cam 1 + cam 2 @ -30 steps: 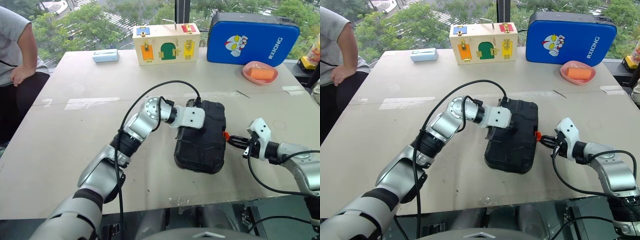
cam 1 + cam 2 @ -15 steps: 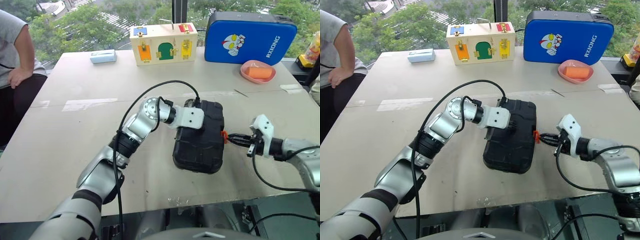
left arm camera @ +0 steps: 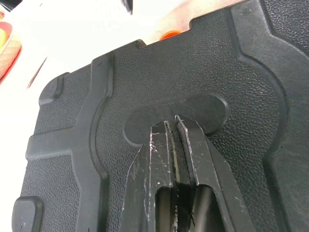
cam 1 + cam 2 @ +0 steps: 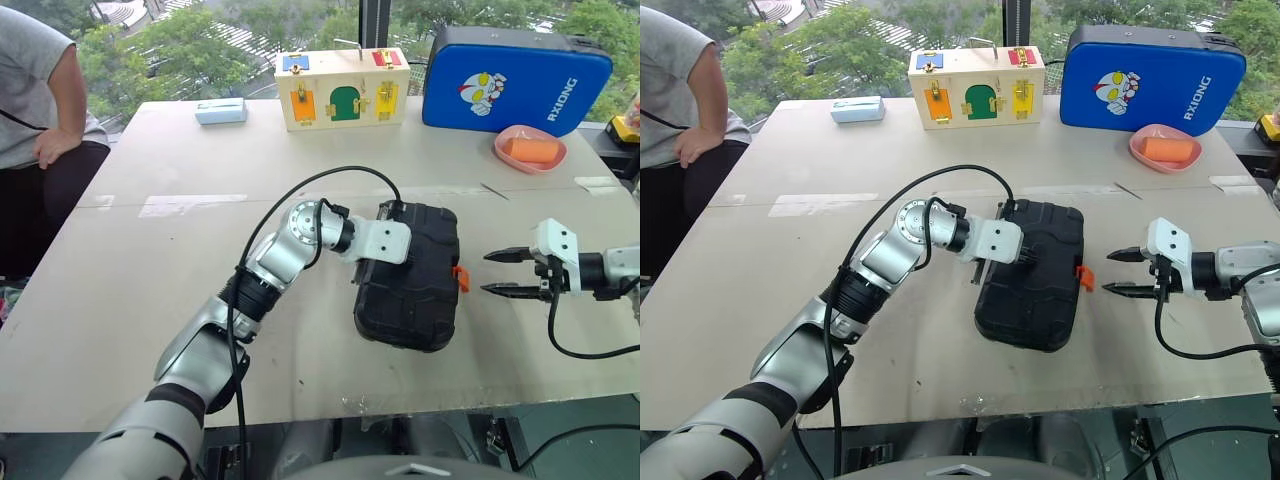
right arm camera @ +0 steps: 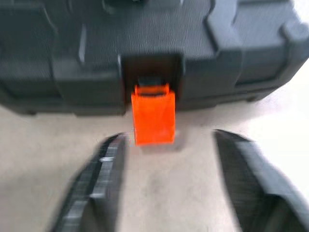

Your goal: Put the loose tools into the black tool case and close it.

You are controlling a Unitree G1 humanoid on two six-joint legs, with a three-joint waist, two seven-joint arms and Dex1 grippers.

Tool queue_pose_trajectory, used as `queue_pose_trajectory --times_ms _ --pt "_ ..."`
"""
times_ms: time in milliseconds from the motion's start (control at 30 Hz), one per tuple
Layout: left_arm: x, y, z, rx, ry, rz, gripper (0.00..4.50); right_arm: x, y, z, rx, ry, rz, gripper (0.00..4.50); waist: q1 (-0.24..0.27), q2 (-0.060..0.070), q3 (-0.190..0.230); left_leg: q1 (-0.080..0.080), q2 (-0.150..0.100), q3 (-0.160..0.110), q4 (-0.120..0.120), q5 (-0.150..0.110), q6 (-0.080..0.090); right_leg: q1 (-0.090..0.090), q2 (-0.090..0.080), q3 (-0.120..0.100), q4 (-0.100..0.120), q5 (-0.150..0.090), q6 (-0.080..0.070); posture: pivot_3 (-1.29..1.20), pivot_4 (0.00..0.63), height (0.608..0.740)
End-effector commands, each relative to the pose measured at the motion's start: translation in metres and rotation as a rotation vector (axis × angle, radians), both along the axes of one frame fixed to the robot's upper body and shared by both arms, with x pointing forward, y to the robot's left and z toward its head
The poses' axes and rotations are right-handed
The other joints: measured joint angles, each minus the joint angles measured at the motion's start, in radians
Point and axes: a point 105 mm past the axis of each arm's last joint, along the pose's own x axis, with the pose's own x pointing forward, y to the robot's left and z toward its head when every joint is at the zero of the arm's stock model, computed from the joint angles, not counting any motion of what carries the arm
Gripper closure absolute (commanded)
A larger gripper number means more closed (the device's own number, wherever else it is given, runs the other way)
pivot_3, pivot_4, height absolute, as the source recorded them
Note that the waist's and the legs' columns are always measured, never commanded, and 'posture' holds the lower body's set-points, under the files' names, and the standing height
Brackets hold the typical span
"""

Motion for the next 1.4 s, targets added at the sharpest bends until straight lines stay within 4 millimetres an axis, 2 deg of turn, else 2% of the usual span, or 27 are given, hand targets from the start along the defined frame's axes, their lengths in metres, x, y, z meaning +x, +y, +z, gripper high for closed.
queue_pose_trajectory --times_ms 33,167,367,467,567,600,1133,1400 --pt "-0.007 0.027 -0.061 0.217 0.156 0.065 4.50 0.005 0.005 0.003 -0.006 -0.015 0.050 1.42 0.000 0.000 0.000 0.000 0.000 0.000 0.000 0.000 0.000 0.000 0.000 0.000 0.000 0.000 0.000 0.00 0.150 0.735" --pt "-0.008 0.027 -0.060 0.217 0.155 0.066 4.50 0.017 0.012 -0.005 0.006 0.003 0.049 1.42 -0.001 0.000 0.000 0.000 0.000 0.000 0.000 0.000 0.000 0.000 0.000 0.000 0.000 0.000 0.000 0.00 0.150 0.735" --pt "-0.008 0.028 -0.059 0.217 0.154 0.072 4.50 0.022 0.021 -0.011 0.015 0.031 0.089 1.42 0.000 0.000 0.000 -0.001 0.000 -0.001 0.000 0.000 0.000 -0.001 0.000 0.000 0.000 0.000 0.000 0.00 0.150 0.735" --pt "-0.008 0.029 -0.059 0.216 0.154 0.077 4.50 0.022 0.024 -0.012 0.029 0.044 0.095 2.18 0.000 0.000 0.000 -0.001 0.000 0.000 0.000 0.000 0.000 -0.001 -0.001 0.000 0.000 0.000 0.000 0.00 0.150 0.735" --pt "-0.008 0.029 -0.058 0.215 0.155 0.080 4.50 0.019 0.022 -0.011 0.032 0.052 0.105 3.64 -0.001 0.000 0.000 0.000 0.000 0.000 0.000 0.000 0.000 -0.001 -0.001 0.000 0.000 0.000 0.000 0.00 0.150 0.735" --pt "-0.008 0.030 -0.059 0.215 0.155 0.081 4.50 0.018 0.022 -0.011 0.034 0.051 0.105 3.85 -0.001 0.000 0.000 0.000 0.000 0.000 0.000 0.000 0.000 -0.001 -0.001 0.000 0.000 0.000 0.000 0.00 0.150 0.735" --pt "-0.010 0.026 -0.061 0.218 0.156 0.065 4.50 0.009 0.010 0.018 0.124 -0.013 0.068 3.86 0.008 0.002 0.001 -0.002 -0.001 -0.002 0.000 0.000 0.000 -0.001 -0.002 0.000 -0.001 0.000 0.000 0.00 0.150 0.735" --pt "-0.009 0.024 -0.060 0.219 0.148 0.059 4.50 0.008 0.021 0.003 0.098 -0.040 0.063 3.86 0.009 0.002 0.001 -0.002 -0.001 -0.002 0.000 0.000 0.000 -0.001 -0.002 -0.001 -0.001 0.000 0.000 0.00 0.150 0.735"
